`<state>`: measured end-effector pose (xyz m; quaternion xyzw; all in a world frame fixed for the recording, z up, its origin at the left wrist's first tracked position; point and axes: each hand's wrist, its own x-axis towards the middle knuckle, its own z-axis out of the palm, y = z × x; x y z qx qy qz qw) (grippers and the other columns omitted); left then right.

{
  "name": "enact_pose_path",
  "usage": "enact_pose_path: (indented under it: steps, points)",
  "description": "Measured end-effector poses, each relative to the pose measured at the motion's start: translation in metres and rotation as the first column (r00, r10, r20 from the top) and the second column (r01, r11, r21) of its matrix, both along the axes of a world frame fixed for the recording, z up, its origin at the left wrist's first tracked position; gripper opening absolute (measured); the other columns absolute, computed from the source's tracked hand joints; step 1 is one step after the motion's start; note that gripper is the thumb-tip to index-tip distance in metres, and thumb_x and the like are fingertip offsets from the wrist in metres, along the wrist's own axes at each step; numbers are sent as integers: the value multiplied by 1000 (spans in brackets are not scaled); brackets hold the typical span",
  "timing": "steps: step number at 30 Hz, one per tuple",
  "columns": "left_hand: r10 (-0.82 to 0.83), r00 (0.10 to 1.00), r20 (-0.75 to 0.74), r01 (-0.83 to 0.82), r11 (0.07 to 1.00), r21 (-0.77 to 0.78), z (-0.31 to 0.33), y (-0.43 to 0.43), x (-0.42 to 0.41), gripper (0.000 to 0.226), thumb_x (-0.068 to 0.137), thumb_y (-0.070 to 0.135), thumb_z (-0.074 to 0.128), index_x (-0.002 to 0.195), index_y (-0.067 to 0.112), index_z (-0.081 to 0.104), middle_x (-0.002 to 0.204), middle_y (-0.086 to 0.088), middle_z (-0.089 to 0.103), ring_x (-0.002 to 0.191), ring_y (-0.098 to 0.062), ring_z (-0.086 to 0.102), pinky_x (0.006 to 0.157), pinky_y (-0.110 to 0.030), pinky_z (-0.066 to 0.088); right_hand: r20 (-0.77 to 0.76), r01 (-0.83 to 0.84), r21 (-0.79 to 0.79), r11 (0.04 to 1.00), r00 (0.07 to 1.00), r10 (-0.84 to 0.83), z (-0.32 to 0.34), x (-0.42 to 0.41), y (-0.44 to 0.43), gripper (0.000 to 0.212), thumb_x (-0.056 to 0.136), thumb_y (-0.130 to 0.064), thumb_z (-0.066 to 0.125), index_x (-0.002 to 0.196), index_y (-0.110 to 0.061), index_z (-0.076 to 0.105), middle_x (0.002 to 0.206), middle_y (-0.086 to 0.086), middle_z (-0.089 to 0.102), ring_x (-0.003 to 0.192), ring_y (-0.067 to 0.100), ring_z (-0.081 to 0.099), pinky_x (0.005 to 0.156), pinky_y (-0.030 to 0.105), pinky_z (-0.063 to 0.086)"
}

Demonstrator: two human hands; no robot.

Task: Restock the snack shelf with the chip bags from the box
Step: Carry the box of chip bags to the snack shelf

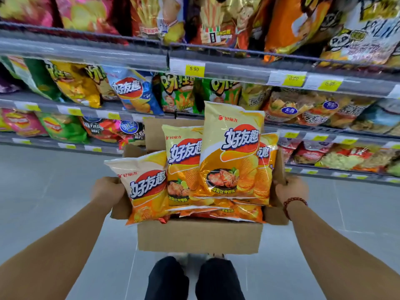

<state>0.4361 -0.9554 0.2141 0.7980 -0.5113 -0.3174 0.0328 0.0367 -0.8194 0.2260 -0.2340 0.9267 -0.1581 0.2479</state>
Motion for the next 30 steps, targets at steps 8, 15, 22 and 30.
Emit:
enact_pose_path:
  steps: [8,15,22,30]
  points:
    - [-39,999,15,39,999,33,-56,-28,-4,24,91,8,55,98,-10,69,108,-32,66,100,-48,59,81,-41,45,-24,34,31,999,999,-33,-60,9,-8,15,89,-11,58,90,0,69,84,19,65,76,31,54,66,31,40]
    - [-68,994,81,61,995,80,-117,-41,-4,21,89,9,57,92,-7,71,102,-30,68,95,-46,61,73,-38,43,-18,51,30,998,999,-51,-124,7,-11,14,85,-7,59,80,5,65,72,19,57,78,40,58,62,31,35]
    - [-85,991,101,77,994,81,-167,-64,-14,21,89,6,54,94,-5,71,103,-29,68,89,-43,59,71,-36,39,-5,43,38,998,999,-43,-182,-1,-30,15,86,-7,59,72,-3,59,69,14,54,68,30,46,61,28,33]
    - [-78,990,117,70,995,73,-200,-79,-29,21,90,5,53,96,-8,69,106,-30,67,97,-46,59,77,-41,43,-13,37,28,999,999,-37,-223,-10,-48,14,86,-8,60,74,-1,61,72,15,55,72,28,47,65,29,36]
